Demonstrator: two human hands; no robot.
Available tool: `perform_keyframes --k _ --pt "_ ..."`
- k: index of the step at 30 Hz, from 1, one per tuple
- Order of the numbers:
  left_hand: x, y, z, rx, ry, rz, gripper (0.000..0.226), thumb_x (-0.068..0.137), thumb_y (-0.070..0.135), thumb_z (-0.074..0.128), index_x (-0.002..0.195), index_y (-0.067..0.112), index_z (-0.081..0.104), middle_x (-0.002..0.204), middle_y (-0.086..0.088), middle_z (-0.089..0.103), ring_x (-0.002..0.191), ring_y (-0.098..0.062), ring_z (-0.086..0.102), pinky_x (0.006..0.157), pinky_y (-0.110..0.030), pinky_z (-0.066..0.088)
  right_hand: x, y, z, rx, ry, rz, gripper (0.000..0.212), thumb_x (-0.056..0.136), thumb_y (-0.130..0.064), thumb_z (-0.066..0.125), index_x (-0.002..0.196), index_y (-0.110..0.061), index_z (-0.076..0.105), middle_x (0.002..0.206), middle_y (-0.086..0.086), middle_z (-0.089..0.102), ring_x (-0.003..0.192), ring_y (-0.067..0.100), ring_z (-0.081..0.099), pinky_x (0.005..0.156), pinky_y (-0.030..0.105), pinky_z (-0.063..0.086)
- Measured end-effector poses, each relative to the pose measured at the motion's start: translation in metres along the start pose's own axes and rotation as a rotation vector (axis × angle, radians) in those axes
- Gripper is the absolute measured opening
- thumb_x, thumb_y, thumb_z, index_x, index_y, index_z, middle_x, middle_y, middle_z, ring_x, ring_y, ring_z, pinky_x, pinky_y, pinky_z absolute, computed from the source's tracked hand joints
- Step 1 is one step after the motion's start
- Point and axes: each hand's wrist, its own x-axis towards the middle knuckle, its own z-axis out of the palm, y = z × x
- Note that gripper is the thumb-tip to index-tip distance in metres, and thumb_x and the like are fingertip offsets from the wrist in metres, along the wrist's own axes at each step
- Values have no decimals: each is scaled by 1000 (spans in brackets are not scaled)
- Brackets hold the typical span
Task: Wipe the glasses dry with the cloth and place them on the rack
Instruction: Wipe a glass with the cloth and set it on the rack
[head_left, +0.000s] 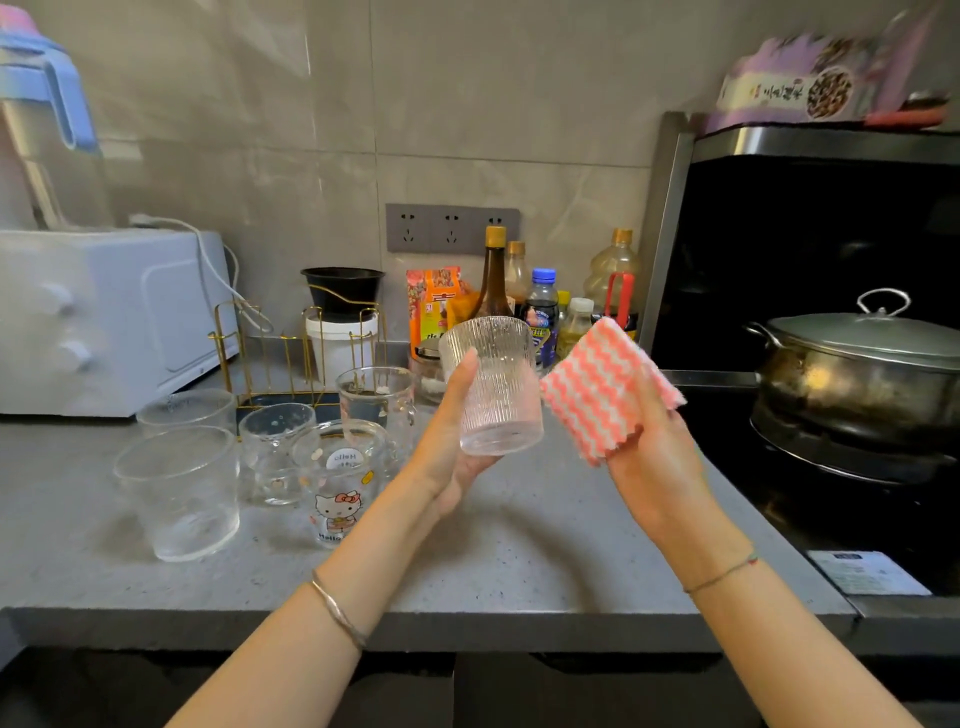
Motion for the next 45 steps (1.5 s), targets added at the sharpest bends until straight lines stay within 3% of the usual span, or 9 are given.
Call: perform_keyframes --k 3,8,12,16,21,31,37,41,45 --pt "6 5 3 -26 -17 19 54 76 64 49 101 20 70 96 -4 75 94 -20 67 98 -41 47 -7 2 23 -132 -67 -229 31 99 -30 41 123 -23 58 119 -11 67 114 8 62 97 26 50" --pt "10 9 7 -10 -53 61 93 59 80 61 126 17 60 120 -11 69 113 -25 65 100 -41 47 -18 38 35 -529 -296 -521 47 100 -29 44 144 -13 39 150 -8 40 141 3 30 112 16 27" --pt "18 15 -2 -65 -101 13 81 87 76 21 122 16 64 123 -7 68 115 -20 64 100 -38 46 -16 55 33 -904 -403 -786 50 100 -47 33 149 -38 25 160 -14 10 149 13 5 120 27 10" --pt "16 17 -4 -65 -102 12 69 92 68 22 118 20 64 118 -6 71 110 -20 67 93 -35 54 -8 55 40 -1013 -369 -738 53 100 -52 23 150 -35 24 160 -17 -3 148 11 -6 122 35 7" --pt "8 6 -8 -38 -27 38 57 87 64 43 120 24 66 116 -11 70 116 -31 62 102 -50 45 16 23 59 -941 -412 -656 54 101 -37 29 126 -79 5 155 -30 -7 146 4 -12 121 43 3" --pt "12 28 -18 -88 -114 9 78 85 73 33 124 13 64 123 -12 68 116 -25 63 106 -48 41 -9 52 43 -1124 -522 -832 49 103 -35 28 151 -28 22 162 -8 -2 149 21 -6 120 48 7" --pt "6 17 -10 -67 -34 48 54 89 63 46 112 23 72 111 -11 71 98 -23 64 97 -48 44 19 22 62 -896 -390 -678 56 102 -34 33 139 -65 4 155 -30 -3 147 5 -9 121 40 5" --pt "8 25 -9 -153 -23 63 61 89 64 45 124 17 65 119 -15 69 108 -29 62 103 -49 43 11 33 59 -908 -422 -675 59 99 -39 31 153 -28 10 160 -18 -3 147 8 -10 121 29 2" --pt "11 34 -10 -246 -103 48 71 90 68 33 112 14 73 120 -14 68 110 -25 66 96 -40 52 -14 49 53 -924 -538 -748 55 101 -36 32 148 -47 7 161 -14 -3 149 18 -7 121 39 4"
